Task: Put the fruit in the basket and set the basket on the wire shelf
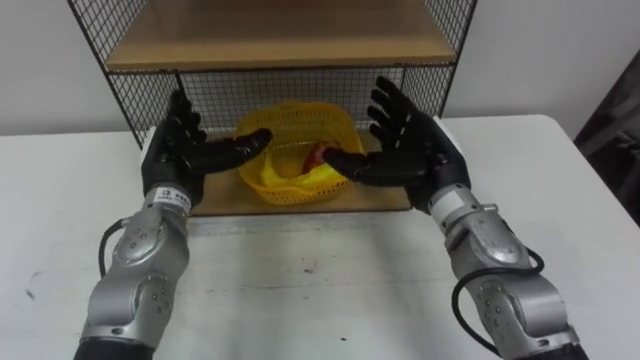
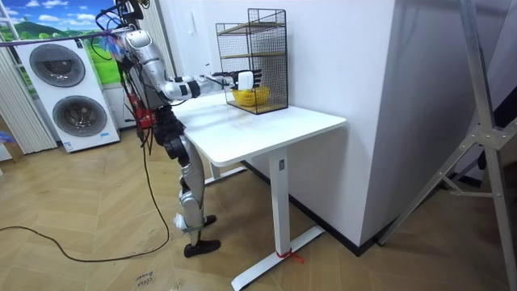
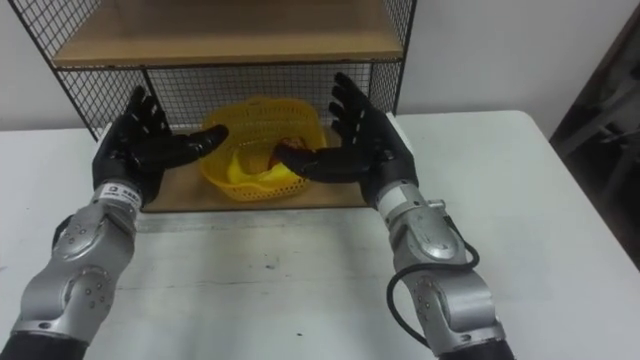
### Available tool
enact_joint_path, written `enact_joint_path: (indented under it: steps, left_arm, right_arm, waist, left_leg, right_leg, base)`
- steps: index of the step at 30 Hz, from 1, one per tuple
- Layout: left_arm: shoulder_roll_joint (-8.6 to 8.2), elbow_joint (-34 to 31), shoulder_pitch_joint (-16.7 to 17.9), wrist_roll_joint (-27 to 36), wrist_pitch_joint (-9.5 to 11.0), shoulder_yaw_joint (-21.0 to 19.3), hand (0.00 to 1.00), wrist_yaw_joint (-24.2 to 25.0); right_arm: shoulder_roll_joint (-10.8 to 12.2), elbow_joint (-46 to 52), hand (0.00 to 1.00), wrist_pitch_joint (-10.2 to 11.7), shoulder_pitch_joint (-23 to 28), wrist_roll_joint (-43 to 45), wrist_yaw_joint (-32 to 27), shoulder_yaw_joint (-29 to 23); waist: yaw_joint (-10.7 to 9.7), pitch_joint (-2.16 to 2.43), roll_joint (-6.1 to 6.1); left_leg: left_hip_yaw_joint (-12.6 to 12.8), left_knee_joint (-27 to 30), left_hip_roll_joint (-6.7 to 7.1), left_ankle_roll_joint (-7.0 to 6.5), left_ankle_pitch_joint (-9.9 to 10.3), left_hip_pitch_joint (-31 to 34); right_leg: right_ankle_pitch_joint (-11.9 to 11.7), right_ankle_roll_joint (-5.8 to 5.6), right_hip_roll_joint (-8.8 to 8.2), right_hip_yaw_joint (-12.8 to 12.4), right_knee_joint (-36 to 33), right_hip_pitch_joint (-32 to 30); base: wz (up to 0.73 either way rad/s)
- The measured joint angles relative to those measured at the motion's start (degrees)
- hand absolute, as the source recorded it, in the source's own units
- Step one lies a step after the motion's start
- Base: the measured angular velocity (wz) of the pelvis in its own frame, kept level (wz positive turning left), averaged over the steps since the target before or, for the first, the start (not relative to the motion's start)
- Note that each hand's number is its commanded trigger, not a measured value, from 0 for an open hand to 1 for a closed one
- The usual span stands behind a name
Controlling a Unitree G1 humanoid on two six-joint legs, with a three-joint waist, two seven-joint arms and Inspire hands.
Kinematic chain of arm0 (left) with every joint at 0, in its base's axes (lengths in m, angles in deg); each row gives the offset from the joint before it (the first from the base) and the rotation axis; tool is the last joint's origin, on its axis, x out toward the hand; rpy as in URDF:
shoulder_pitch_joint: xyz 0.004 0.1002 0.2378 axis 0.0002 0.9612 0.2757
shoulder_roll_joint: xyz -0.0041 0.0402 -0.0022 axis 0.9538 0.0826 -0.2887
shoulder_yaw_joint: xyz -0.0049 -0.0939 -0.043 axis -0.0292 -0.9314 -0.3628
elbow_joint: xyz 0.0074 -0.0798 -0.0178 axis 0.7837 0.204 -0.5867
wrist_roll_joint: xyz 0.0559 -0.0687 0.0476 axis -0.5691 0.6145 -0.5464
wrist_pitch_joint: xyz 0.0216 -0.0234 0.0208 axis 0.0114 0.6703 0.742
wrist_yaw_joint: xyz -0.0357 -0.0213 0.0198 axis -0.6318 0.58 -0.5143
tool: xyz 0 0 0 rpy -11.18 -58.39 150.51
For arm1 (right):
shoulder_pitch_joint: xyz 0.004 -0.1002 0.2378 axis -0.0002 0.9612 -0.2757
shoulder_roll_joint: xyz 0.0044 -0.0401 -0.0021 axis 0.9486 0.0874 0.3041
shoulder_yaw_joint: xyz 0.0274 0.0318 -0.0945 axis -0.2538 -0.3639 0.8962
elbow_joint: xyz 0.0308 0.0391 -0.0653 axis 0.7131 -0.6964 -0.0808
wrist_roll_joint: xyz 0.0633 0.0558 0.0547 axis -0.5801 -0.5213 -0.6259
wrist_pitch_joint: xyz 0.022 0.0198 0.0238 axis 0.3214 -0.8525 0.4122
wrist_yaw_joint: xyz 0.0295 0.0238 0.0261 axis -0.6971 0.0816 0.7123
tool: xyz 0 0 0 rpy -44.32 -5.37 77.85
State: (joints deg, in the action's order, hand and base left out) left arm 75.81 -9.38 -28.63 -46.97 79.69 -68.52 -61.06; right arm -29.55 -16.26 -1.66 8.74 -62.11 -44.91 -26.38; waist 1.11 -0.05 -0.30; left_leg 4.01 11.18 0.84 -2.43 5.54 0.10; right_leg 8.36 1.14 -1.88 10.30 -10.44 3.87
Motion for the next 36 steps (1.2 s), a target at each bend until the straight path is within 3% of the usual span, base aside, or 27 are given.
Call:
enact_joint_path:
  steps: [2, 6, 11, 19, 23, 27, 31, 36]
  left_arm:
    - [0.00, -0.08, 0.07, -1.66, 0.00, -0.02, 0.00, 0.11]
    - [0.02, -6.62, 3.04, -3.25, 0.08, -0.09, 0.00, 1.31]
    - [0.06, -9.77, 6.40, -3.28, 2.14, 0.00, 0.00, 2.47]
    - [0.31, -14.90, 12.14, -4.45, 2.20, -0.52, 0.00, 3.28]
    - [0.41, -17.81, 15.72, -5.83, 3.84, -0.52, 0.00, 4.42]
    - [0.41, -19.30, 18.66, -6.58, 4.34, -0.61, 0.00, 7.23]
    - [0.39, -20.01, 19.75, -6.59, 4.62, -0.57, 0.00, 8.55]
    - [0.44, -24.89, 24.45, -4.01, 5.17, -2.18, 0.00, 10.22]
  right_arm:
    - [0.00, 0.32, 0.00, 0.84, 0.11, 0.43, 0.01, -0.13]
    - [-0.05, 4.40, 0.00, 1.70, 3.48, 2.70, 0.06, -2.51]
    - [-0.99, 6.67, 0.00, 1.91, 6.47, 2.91, 1.23, -2.72]
    - [-1.00, 9.18, 0.00, 1.98, 8.55, 4.00, 3.50, -4.72]
    - [-0.95, 13.63, 0.00, 3.49, 13.84, 4.67, 4.30, -5.76]
    - [-1.02, 15.53, 0.00, 4.72, 18.62, 6.57, 5.64, -7.74]
    - [-1.01, 15.60, 0.00, 5.22, 20.03, 7.08, 5.68, -8.60]
    - [-1.13, 15.79, 0.00, 5.21, 20.12, 6.27, 5.73, -9.81]
  waist:
    - [-0.10, 0.00, 0.00]
    - [-0.21, 0.00, 0.01]
    - [-0.65, 0.01, 0.14]
    - [-0.73, 0.04, 0.14]
    - [-0.78, 0.07, 0.14]
    - [-0.81, 0.42, 0.31]
    - [-0.73, 0.58, 0.52]
    - [-0.69, 0.62, 0.55]
  left_leg:
    - [0.05, 0.00, 0.00, 0.00, 0.00, -0.02]
    - [0.46, -0.30, -0.05, 0.00, -0.02, -0.03]
    - [0.62, -0.50, -0.11, 0.05, 0.00, -0.93]
    - [0.62, -0.56, -0.08, 0.08, 0.01, -0.38]
    - [0.58, -0.51, -0.10, 0.08, 0.01, -0.47]
    - [0.73, -0.72, -0.13, 0.32, 0.17, -0.52]
    - [0.92, -0.80, -0.13, 0.31, 0.16, -0.57]
    - [1.42, -0.96, -0.15, 0.33, 0.18, -0.20]
  right_leg:
    - [0.00, 0.00, 0.03, -0.01, -0.01, 0.01]
    - [-0.01, 0.01, 0.00, -0.07, -0.02, -0.13]
    - [0.01, -0.02, 0.03, -0.78, -0.17, 0.32]
    - [0.10, -0.17, 0.16, -0.83, -0.18, -0.35]
    - [0.05, -0.12, 0.05, -0.73, -0.07, -0.10]
    - [0.22, -0.40, 0.07, -0.92, -0.12, -0.18]
    - [0.20, -0.35, 0.36, -1.08, -0.20, -0.24]
    - [0.25, -0.48, 0.42, -1.45, -0.23, -0.88]
  base:
    - [0.00]
    - [0.00]
    - [-0.06]
    - [-0.01]
    - [0.00]
    - [-0.02]
    - [-0.01]
    - [-0.04]
